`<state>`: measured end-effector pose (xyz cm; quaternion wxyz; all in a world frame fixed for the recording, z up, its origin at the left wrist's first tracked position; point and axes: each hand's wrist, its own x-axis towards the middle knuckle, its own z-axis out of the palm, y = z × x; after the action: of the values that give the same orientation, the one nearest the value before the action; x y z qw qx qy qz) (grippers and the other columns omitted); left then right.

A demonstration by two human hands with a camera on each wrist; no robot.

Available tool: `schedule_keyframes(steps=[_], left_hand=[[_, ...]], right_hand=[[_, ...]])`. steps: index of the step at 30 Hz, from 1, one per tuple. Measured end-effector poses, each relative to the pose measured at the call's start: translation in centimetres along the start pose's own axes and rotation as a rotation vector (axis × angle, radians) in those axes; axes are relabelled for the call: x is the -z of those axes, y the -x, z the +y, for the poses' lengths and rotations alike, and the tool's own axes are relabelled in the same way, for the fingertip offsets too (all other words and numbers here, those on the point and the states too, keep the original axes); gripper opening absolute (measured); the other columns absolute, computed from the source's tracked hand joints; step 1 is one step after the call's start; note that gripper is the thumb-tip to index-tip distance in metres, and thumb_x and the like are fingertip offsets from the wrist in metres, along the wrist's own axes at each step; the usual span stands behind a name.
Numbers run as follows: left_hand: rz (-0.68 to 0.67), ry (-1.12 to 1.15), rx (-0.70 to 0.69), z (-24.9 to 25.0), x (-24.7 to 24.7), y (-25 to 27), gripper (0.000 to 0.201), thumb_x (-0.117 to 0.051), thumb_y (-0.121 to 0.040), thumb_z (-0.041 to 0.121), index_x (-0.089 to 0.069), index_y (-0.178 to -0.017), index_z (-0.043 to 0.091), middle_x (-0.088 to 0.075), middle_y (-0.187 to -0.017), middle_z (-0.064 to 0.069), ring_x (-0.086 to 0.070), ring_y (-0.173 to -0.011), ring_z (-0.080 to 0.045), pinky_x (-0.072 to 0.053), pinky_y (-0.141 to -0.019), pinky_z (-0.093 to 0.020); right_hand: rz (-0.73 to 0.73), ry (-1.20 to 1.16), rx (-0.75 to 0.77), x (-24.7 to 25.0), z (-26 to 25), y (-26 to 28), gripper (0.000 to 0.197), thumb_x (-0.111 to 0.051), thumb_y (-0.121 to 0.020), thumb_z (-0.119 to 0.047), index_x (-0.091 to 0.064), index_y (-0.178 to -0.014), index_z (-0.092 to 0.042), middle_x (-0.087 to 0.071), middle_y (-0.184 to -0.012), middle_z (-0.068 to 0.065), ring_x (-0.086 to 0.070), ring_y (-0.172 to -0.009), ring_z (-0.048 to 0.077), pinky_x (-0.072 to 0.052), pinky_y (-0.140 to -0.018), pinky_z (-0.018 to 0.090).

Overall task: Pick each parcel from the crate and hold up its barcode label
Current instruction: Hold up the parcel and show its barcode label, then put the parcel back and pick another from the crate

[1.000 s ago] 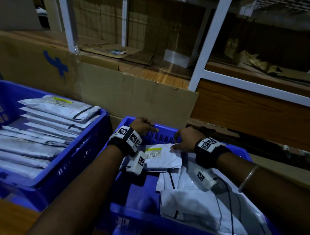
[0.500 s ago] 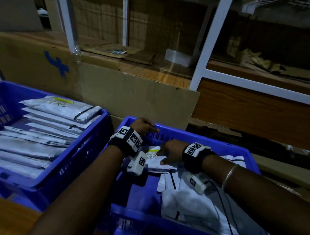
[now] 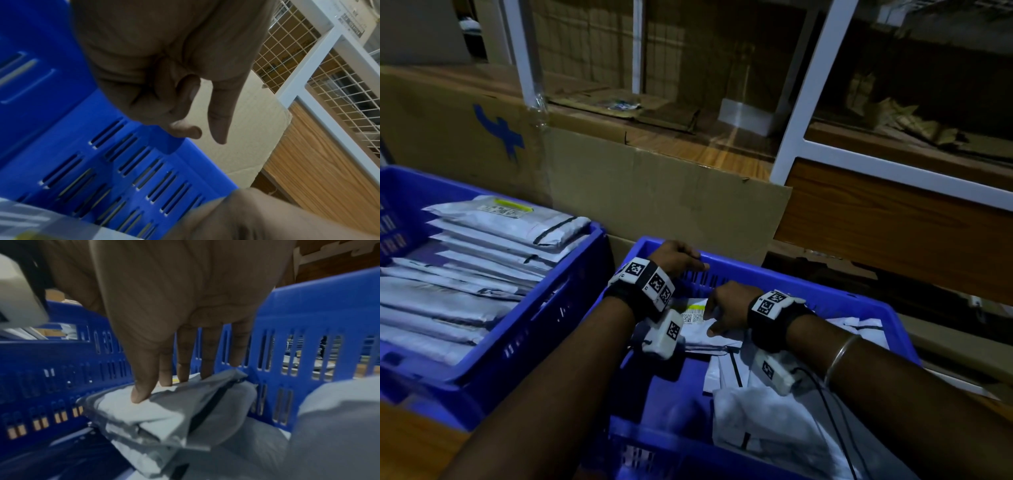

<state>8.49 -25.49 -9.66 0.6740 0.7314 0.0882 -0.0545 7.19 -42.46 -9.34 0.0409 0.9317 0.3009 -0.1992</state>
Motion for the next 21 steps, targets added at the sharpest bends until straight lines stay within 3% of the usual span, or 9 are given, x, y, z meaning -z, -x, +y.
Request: schedule_keyframes(steps=[4,9,14,18,21], left_hand=[[-0.005,0.0,0.005,0.0,-0.2,0.0,0.024,-0.08,-0.067,-0.008,-0.062,-0.071,0.008,-0.064,-0.083,-0.02,-0.066,-0.101,-0.041,-0.049,-0.096,-0.054],[-0.024,0.005,-0.009,-0.4,-0.3,-0.2,0.026,-0.081,-0.064,-0.009,-0.062,-0.069,0.008,-0.062,-0.075,-0.017,-0.062,-0.087,-0.032,-0.048,-0.094,-0.055],[-0.047,-0.03,-0.024,-0.4,-0.6,0.1,0.025,-0.081,-0.066,-0.008,-0.061,-0.069,0.008,-0.059,-0.072,-0.013,-0.057,-0.082,-0.026,-0.045,-0.077,-0.037],[-0.053,-0.041,-0.031,-0.5,-1.1,0.1,0.023,-0.083,-0.066,-0.004,-0.064,-0.073,0.007,-0.062,-0.074,-0.015,-0.059,-0.082,-0.025,-0.048,-0.079,-0.041],[-0.091,-0.085,-0.037,-0.4,-1.8,0.8,0.025,-0.087,-0.058,0.007,-0.065,-0.07,0.01,-0.062,-0.078,-0.017,-0.057,-0.079,-0.026,-0.045,-0.072,-0.04]], right_hand=[[0.02,-0.031,0.002,0.1,-0.1,0.3,0.043,-0.079,-0.077,-0.042,-0.069,-0.116,-0.028,-0.064,-0.124,-0.002,-0.061,-0.111,0.021,-0.049,-0.086,0.031],[0.027,-0.064,0.012,0.3,0.3,0.1,0.042,-0.079,-0.077,-0.043,-0.07,-0.115,-0.025,-0.066,-0.121,-0.001,-0.062,-0.11,0.02,-0.05,-0.09,0.031],[0.037,-0.132,0.005,0.0,0.6,0.6,0.038,-0.072,-0.084,-0.039,-0.07,-0.117,-0.02,-0.068,-0.12,0.0,-0.061,-0.111,0.019,-0.045,-0.086,0.024],[0.122,-0.148,0.007,1.7,2.1,1.8,0.025,-0.064,-0.091,-0.022,-0.072,-0.115,-0.015,-0.07,-0.117,0.004,-0.063,-0.108,0.02,-0.041,-0.08,0.022],[0.162,-0.22,-0.025,2.8,3.5,3.6,0.025,-0.058,-0.09,-0.006,-0.073,-0.109,-0.012,-0.072,-0.109,0.003,-0.061,-0.092,0.011,-0.041,-0.074,0.017]])
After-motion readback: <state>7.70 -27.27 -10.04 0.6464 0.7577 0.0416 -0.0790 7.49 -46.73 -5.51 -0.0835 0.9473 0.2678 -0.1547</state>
